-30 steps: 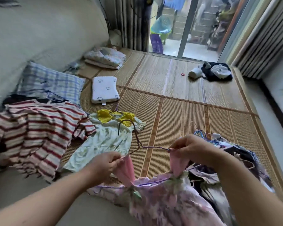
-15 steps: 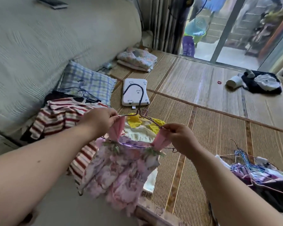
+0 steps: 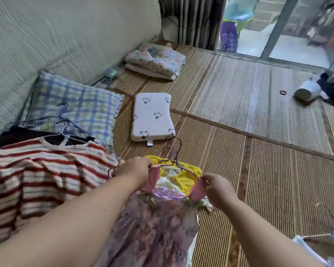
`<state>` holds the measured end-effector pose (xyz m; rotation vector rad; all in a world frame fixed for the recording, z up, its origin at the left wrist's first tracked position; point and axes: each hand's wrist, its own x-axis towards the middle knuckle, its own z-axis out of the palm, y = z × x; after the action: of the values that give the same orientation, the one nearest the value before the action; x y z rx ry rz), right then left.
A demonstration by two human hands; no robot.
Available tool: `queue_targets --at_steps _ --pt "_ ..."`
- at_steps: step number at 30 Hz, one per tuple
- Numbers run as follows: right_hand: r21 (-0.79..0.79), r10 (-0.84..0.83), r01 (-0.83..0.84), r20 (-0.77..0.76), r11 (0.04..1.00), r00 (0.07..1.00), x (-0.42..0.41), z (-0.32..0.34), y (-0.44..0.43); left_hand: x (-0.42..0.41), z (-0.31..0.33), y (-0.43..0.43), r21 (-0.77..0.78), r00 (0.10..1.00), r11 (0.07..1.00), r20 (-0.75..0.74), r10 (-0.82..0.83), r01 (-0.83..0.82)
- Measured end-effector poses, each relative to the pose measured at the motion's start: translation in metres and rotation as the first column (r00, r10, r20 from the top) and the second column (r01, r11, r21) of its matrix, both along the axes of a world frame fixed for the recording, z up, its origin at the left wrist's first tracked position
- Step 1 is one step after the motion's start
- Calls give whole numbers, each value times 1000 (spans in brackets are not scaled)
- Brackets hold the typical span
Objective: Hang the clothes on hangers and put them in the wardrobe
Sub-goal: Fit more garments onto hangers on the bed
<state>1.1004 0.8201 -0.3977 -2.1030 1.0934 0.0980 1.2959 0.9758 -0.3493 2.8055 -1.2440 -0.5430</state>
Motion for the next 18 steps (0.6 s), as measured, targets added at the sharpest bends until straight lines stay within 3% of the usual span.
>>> queue_targets --at_steps 5,10,14,18 --pt "53 26 -20 -100 998 995 31 -68 -28 25 -65 -29 123 998 992 -47 44 -38" --pt "52 -4 12 -153 999 988 56 -104 -41 40 -92 -47 83 989 986 -12 146 -145" --pt "0 -6 6 -113 1000 994 48 -103 -34 22 -94 -47 106 998 993 -34 53 -50" --pt "-94 108 -118 -101 989 989 3 -77 -11 -24 -82 -26 130 996 990 -71 -53 62"
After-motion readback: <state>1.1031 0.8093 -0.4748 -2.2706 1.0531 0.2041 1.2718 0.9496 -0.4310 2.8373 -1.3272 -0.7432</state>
